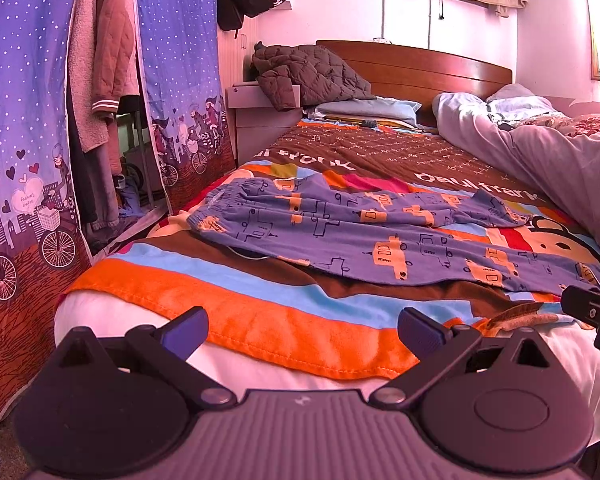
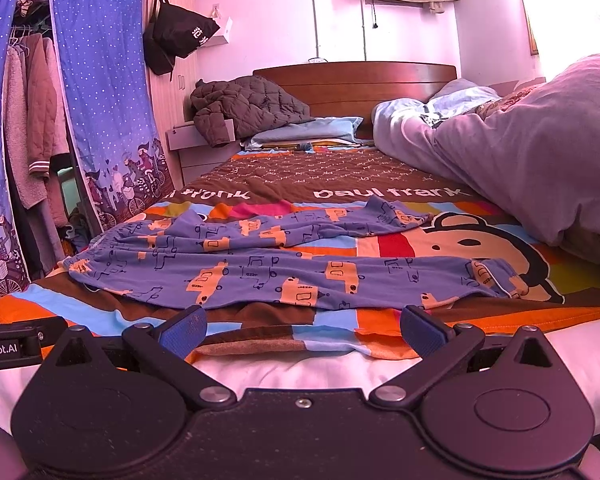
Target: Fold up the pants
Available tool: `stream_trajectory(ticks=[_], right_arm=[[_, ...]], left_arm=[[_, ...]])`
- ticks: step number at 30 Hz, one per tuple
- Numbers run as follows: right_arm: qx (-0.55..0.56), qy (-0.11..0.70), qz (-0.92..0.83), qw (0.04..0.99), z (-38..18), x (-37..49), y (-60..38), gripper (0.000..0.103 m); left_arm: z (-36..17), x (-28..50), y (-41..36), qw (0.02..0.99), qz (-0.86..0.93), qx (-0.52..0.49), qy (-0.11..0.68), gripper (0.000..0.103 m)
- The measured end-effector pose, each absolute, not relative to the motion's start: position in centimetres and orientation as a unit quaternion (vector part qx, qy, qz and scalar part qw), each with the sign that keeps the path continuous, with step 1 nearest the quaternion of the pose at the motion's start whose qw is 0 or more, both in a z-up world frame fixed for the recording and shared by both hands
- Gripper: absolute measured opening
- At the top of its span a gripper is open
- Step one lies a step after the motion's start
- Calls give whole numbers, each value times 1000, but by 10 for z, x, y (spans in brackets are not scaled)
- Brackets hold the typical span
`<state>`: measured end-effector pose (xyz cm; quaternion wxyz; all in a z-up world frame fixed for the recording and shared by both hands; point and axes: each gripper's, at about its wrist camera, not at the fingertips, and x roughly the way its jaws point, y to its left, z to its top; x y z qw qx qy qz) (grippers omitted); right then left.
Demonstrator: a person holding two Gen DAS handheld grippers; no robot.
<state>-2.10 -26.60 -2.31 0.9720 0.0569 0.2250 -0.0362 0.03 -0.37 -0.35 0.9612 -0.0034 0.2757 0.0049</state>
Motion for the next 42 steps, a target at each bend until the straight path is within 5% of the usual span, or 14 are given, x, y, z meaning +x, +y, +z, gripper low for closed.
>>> stream_trajectory(ticks=[37,42], right_arm=[[75,212,-25,974,-12,-25,-274,102],[101,201,3,974,5,-26,-281,102]], left_arm=[[2,1,-1,956,0,-23,294,103],[13,18,-11,938,6,15,346,103]])
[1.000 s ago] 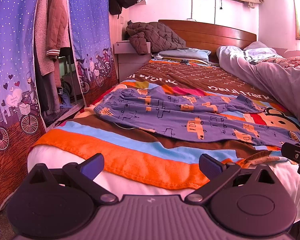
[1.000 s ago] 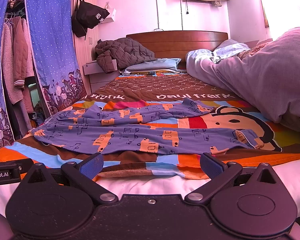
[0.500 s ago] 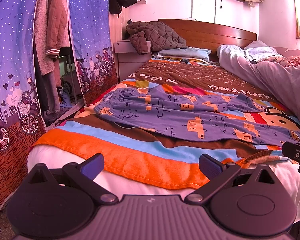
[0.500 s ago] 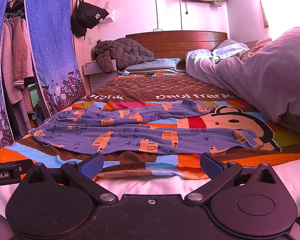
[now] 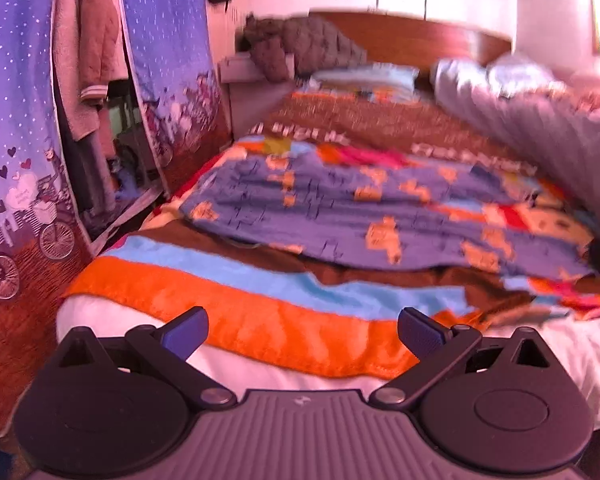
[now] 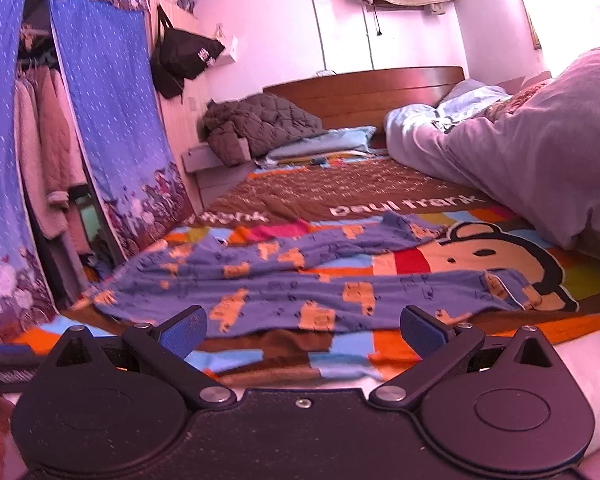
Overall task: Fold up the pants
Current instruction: 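Move both tools to the pants' waistband and close on its two corners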
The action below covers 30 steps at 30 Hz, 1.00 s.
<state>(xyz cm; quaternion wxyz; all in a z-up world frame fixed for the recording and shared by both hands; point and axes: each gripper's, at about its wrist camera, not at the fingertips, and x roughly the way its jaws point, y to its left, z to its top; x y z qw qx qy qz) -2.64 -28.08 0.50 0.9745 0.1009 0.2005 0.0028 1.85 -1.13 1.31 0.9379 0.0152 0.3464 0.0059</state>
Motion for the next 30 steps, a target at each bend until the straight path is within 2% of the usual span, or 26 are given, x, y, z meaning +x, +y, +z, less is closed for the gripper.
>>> stream_trajectory(ticks=[8,13,21,30], right_arm=[[199,168,62,964,10,-45,-308,102],[178,215,116,953,17,-29,-318,102],[121,276,148,942,32,73,-341,102],[97,337,136,926,9,232,-354,102]], left_arm=[[31,23,26,923,-9,-54,382,103],[60,49,56,921,-11,-56,384,103],[85,162,81,930,-26,44,365,103],[60,312,67,932,-116,200,280,103]])
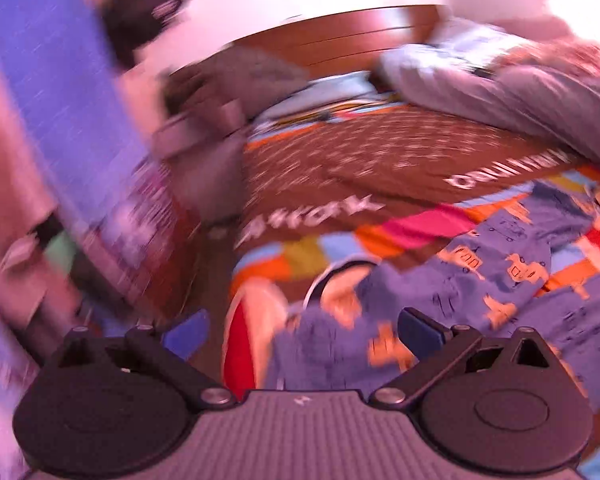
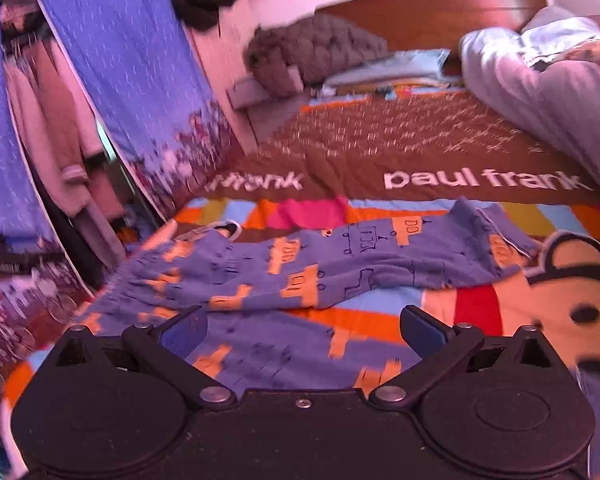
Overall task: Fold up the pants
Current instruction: 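Move both tools to the pants' waistband and close on its two corners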
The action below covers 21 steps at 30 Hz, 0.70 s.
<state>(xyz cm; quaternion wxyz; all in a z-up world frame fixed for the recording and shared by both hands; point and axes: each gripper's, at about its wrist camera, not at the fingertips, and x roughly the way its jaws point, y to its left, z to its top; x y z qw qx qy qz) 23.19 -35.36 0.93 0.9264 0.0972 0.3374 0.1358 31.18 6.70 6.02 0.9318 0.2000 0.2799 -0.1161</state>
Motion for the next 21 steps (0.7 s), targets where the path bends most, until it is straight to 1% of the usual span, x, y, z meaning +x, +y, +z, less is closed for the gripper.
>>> stream_trajectory(ticks=[3,5,7,8,9,10,12,14,16,19,20,21], right_arm=[[36,352,154,922,-2,290,-343,96],[-5,352,174,920,-8,329,-335,96],[-24,366,208,907,-18,372,-324,94],[-31,376,225,898,-22,391,-317,85],[-36,383,240,891,-28,411,-311,75],[-38,386,246,888,-33,429,-306,73],[-35,386,251,887,-42,458,-292,72],[-21,386,269,882,-51,483,-283,72],[-20,408,295,864,-60,504,-274,72],[-67,443,318,835,-70,521,-259,75],[-94,458,311,827,-74,527,-253,78],[-111,470,302,822,-79,531,-251,78]], left_arm=[[43,362,50,909,-172,272,263,103],[25,395,39,891,-198,300,277,102],[9,423,34,875,-225,303,302,92],[-1,438,32,865,-239,307,316,83],[-12,449,33,857,-245,311,330,79],[-21,459,31,848,-250,315,344,79],[-36,472,36,830,-276,313,370,80],[-47,479,42,811,-295,311,397,85],[-55,485,46,802,-299,317,409,88],[-72,494,53,781,-289,321,451,88],[-73,497,55,781,-289,306,462,81],[-71,499,58,779,-295,287,473,66]])
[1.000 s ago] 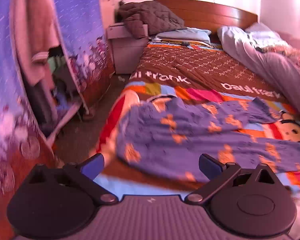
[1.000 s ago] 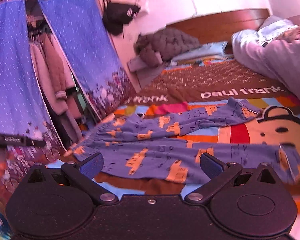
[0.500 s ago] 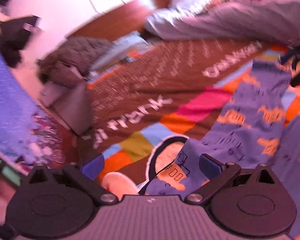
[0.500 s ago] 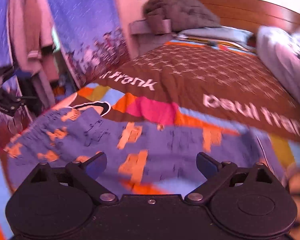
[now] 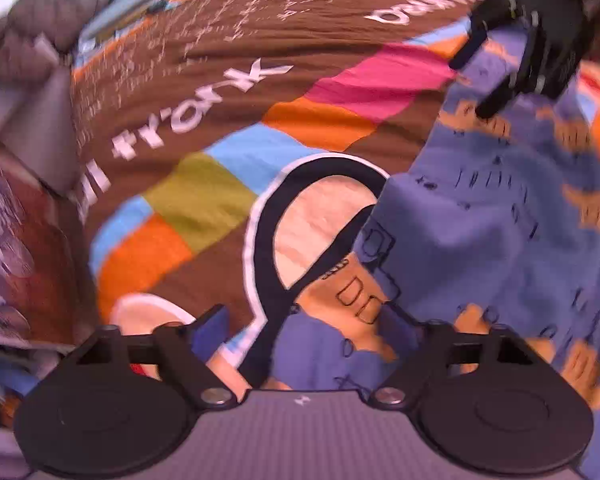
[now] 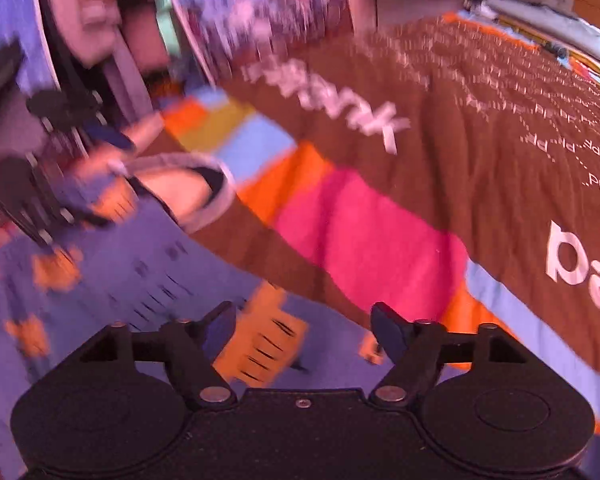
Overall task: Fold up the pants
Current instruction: 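Move both tools to the pants' waistband and close on its two corners, then lift the waistband with both grippers and fold it over toward the cuffs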
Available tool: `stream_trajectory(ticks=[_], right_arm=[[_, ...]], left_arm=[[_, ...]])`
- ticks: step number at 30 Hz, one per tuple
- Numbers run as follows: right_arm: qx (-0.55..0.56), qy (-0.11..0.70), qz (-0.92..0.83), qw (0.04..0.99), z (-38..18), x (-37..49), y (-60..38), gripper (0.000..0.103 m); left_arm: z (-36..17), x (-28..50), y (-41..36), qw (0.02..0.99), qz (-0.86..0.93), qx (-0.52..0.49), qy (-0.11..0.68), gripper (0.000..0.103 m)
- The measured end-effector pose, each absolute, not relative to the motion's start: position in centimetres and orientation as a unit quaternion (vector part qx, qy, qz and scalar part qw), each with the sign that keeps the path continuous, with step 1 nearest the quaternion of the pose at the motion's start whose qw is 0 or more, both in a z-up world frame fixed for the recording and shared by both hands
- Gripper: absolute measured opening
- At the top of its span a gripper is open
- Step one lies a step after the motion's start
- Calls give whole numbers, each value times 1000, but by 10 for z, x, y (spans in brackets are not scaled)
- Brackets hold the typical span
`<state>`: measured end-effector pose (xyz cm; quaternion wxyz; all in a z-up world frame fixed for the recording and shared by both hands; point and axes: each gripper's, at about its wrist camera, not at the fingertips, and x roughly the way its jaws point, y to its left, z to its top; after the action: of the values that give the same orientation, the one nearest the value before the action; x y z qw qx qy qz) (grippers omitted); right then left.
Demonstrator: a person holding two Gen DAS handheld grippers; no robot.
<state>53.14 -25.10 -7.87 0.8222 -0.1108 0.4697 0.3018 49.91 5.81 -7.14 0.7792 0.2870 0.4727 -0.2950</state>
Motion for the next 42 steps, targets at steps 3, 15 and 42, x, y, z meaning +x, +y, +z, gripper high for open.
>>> stream_trajectory(ticks=[3,15,42], right_arm=[[-146,507,259,809,-95,542,-247,74],[-175,393,214,877,-64,520,-231,0],[-105,307,203,924,-2,210,-248,0]], left_arm=[[-65,500,62,790,-281,266,476,0],[-40,497,66,857,-133,250,431,0],[-11,260,78,893,-204,277,291,0]])
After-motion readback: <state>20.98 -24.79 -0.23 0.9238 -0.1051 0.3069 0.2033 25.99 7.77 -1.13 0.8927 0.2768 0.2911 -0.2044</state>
